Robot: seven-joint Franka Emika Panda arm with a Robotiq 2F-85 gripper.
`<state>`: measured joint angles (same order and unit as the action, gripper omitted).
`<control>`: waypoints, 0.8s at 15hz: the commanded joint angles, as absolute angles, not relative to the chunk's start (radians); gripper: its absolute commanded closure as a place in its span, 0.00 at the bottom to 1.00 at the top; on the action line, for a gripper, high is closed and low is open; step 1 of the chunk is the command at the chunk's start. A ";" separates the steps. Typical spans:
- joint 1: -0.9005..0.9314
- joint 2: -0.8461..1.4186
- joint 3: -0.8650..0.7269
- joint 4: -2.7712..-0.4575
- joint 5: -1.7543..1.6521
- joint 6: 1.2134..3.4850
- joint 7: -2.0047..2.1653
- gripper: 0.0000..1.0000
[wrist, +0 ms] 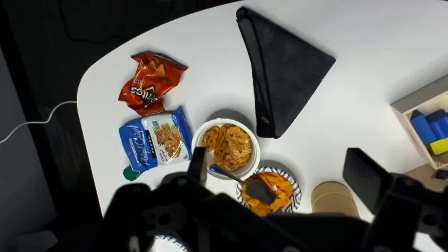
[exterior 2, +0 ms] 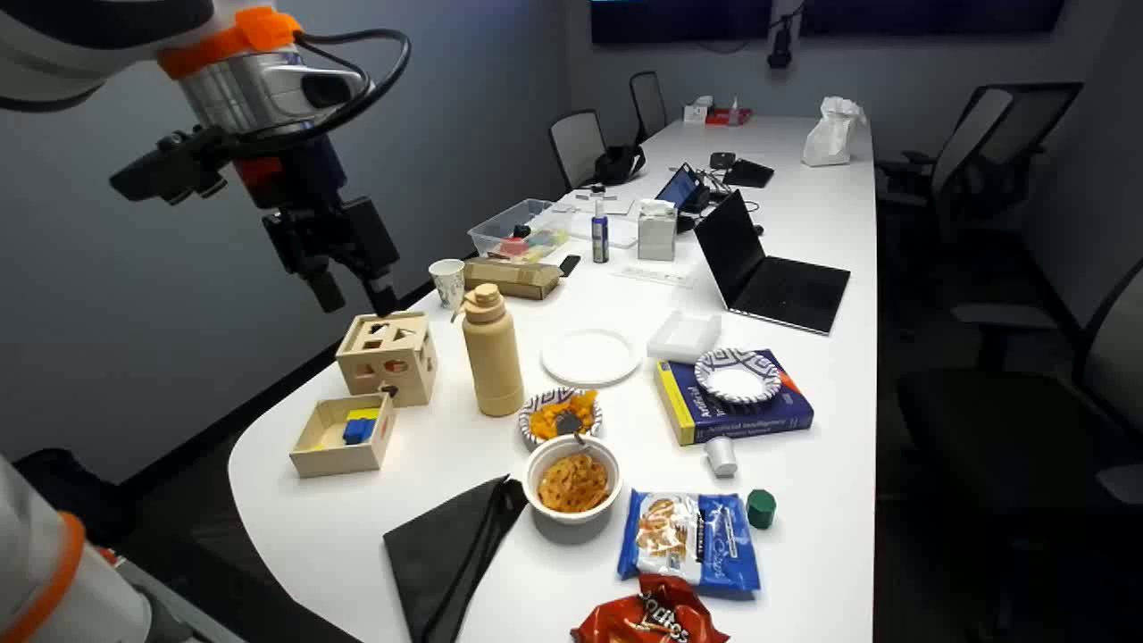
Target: Use the black towel to wipe the table
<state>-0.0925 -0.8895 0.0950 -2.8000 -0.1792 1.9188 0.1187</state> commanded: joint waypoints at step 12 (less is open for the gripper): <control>-0.083 -0.669 0.085 -2.763 -0.130 2.008 0.203 0.00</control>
<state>-0.0910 -0.8255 0.0866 -2.7953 -0.1655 1.9364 0.1375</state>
